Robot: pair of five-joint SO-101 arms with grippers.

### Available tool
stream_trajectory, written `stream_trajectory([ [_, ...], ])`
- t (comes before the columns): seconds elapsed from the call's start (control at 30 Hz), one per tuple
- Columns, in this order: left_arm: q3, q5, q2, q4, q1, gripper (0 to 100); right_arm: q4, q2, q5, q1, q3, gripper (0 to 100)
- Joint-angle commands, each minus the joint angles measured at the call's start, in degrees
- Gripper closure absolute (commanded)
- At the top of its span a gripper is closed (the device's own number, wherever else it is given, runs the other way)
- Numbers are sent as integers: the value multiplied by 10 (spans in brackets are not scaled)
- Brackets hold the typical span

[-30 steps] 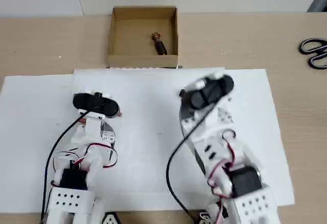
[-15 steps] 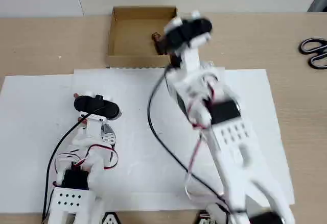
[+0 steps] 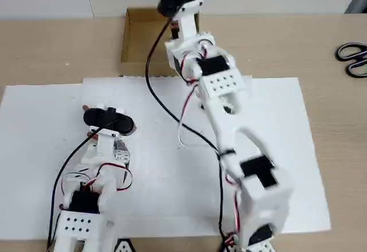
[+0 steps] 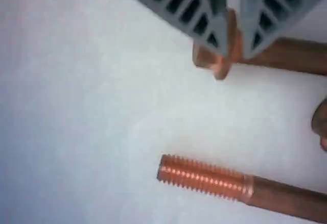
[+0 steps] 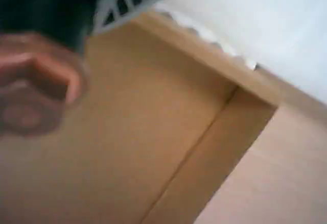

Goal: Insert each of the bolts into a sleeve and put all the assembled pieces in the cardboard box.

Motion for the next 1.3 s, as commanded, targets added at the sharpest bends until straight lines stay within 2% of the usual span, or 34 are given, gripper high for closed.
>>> stream_trajectory([
  [0.0,-6,-2,-4,2,3,994,-17,85,4,6,-154,995],
  [0.27,-7,-2,-4,2,3,994,1,293,5,-2,-394,995],
  [0.5,-7,-2,-4,2,3,994,61,393,5,-16,-515,995],
  [0.63,-7,-2,-4,2,3,994,113,415,24,-21,-560,979],
  [0.83,-7,-1,-4,2,2,994,198,415,51,-25,-586,840],
  [0.97,-7,-1,-4,2,1,994,249,414,54,-27,-629,835],
  [1.17,-7,0,-4,2,-1,994,416,414,51,-27,-768,836],
  [1.27,-7,0,-4,2,-1,994,473,407,50,-23,-768,836],
])
